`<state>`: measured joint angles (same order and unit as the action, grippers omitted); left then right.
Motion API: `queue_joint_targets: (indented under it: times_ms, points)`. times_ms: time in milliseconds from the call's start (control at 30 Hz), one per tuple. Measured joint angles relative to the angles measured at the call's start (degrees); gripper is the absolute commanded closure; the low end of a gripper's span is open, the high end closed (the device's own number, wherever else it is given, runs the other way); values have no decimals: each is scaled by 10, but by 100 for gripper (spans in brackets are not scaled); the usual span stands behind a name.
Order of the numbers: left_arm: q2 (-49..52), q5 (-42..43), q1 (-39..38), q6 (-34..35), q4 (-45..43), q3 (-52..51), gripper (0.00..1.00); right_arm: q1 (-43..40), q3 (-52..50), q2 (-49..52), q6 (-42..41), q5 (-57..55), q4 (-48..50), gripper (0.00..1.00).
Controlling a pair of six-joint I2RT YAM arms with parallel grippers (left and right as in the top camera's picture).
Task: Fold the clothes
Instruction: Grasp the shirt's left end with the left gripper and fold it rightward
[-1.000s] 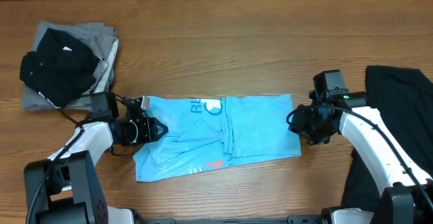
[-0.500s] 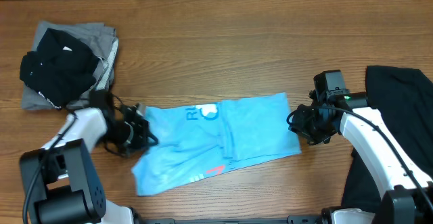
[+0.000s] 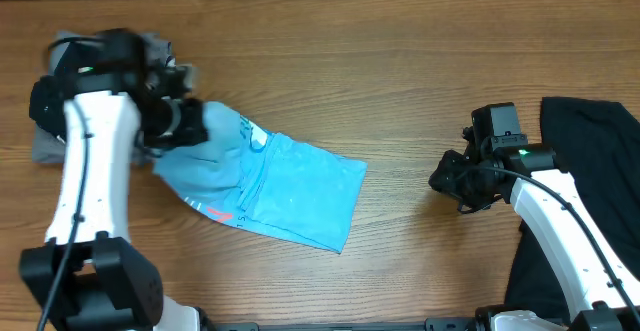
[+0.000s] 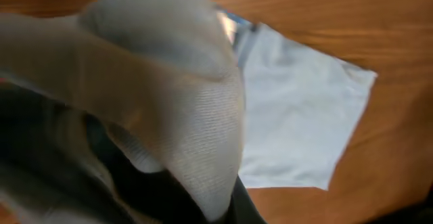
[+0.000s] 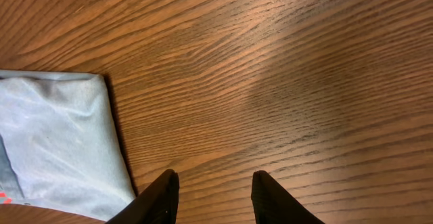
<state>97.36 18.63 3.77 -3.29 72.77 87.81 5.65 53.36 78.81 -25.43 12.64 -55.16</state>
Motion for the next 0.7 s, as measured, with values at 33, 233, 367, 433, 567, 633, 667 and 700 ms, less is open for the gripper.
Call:
queue_joint_targets:
  times_ms: [33, 233, 367, 433, 567, 633, 667, 700]
  points:
    - [0, 1, -32, 14, -8, 0, 96, 0, 0, 0, 0, 0, 0, 61]
    - [0, -21, -222, 128, -55, 0, 96, 0, 0, 0, 0, 0, 0, 60]
    - [0, -56, -304, 196, -64, 0, 90, 0, 0, 0, 0, 0, 0, 60]
    - [1, -70, -332, 223, -72, -1, 79, 0, 0, 0, 0, 0, 0, 60]
    - [2, -80, -366, 254, -79, -3, 59, 0, 0, 0, 0, 0, 0, 60]
    - [6, -83, -374, 259, -74, -3, 59, 0, 0, 0, 0, 0, -4, 60]
    - [10, -85, -374, 261, -66, -3, 59, 0, 0, 0, 0, 0, -6, 60]
    - [11, -88, -371, 262, -59, -4, 59, 0, 0, 0, 0, 0, -7, 60]
